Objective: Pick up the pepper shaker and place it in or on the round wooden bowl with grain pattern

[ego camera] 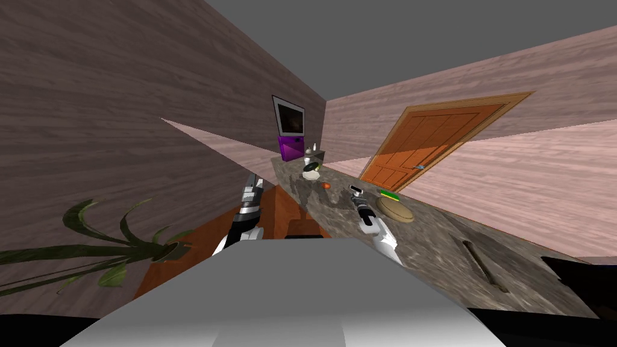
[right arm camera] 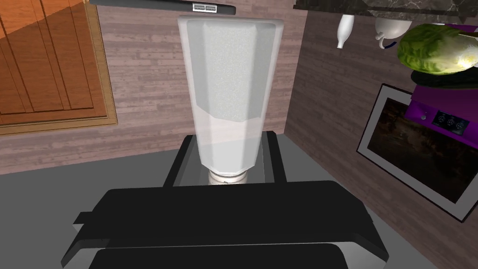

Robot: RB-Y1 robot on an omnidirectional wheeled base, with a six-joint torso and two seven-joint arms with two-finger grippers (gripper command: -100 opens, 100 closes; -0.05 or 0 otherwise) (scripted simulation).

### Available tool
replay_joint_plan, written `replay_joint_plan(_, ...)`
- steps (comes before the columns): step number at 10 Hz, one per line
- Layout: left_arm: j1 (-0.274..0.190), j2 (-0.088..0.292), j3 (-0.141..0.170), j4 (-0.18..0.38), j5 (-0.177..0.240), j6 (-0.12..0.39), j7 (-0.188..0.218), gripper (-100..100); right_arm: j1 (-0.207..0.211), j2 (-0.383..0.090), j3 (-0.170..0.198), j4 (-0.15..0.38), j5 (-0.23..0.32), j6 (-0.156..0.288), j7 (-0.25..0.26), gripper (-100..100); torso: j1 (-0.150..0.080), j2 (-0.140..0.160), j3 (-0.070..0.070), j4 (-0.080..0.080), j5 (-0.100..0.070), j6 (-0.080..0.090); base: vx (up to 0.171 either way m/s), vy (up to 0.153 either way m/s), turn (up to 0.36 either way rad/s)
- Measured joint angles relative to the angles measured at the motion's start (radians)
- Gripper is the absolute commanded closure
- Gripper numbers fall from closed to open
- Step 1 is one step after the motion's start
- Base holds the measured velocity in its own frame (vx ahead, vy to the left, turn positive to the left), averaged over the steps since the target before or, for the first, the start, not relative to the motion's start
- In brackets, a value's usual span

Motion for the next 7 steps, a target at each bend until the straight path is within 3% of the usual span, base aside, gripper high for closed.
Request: replay_joint_plan(7, 0.000, 0.000, 0.000, 0.000, 0.000, 0.000, 0.000, 0, -0.053, -0.140, 0.133, -0.034, 0.021, 0.135, 0.049, 100, -0.005, -0.003, -0.002, -0.001, 0.001, 0.000, -0.200, 0.009, 0.046)
